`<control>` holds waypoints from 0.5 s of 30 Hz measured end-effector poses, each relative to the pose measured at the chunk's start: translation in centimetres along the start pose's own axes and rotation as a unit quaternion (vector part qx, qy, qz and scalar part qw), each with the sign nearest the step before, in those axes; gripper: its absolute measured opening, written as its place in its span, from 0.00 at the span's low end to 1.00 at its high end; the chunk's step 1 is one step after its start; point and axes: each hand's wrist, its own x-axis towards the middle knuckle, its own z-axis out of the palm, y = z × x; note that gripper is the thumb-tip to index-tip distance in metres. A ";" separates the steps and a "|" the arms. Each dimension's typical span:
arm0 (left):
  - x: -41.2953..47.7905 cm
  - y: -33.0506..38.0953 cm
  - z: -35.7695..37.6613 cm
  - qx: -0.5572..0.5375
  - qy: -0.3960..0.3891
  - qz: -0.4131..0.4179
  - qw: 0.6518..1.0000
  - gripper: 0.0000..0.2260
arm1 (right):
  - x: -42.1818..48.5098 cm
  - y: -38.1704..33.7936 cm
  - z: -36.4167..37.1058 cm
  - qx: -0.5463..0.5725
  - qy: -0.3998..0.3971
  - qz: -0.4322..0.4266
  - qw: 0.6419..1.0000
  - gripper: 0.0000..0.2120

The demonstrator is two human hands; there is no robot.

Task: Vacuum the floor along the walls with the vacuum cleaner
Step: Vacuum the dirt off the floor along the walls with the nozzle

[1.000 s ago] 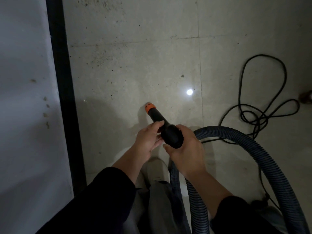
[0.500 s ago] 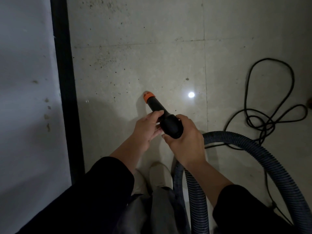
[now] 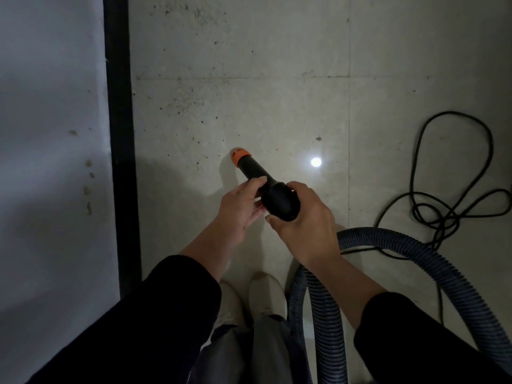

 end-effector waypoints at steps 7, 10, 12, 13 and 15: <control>0.1 0.7 -1.7 -0.009 0.011 0.017 1.000 0.03 | 0.7 -1.1 1.2 -0.011 -0.015 -0.014 1.000 0.25; -0.2 0.8 -2.6 -0.022 0.014 0.012 1.000 0.03 | 0.4 -1.6 1.7 -0.015 -0.024 -0.018 0.999 0.25; -0.3 0.7 -3.2 -0.026 0.014 0.006 1.000 0.07 | 0.3 -1.9 2.1 -0.020 -0.031 -0.022 0.999 0.25; -0.4 0.7 -3.5 -0.029 0.015 0.003 0.999 0.08 | 0.2 -2.0 2.3 -0.023 -0.035 -0.024 0.999 0.25; -0.6 0.7 -4.1 -0.038 0.014 0.000 0.999 0.10 | 0.2 -2.3 2.6 -0.029 -0.043 -0.028 0.998 0.25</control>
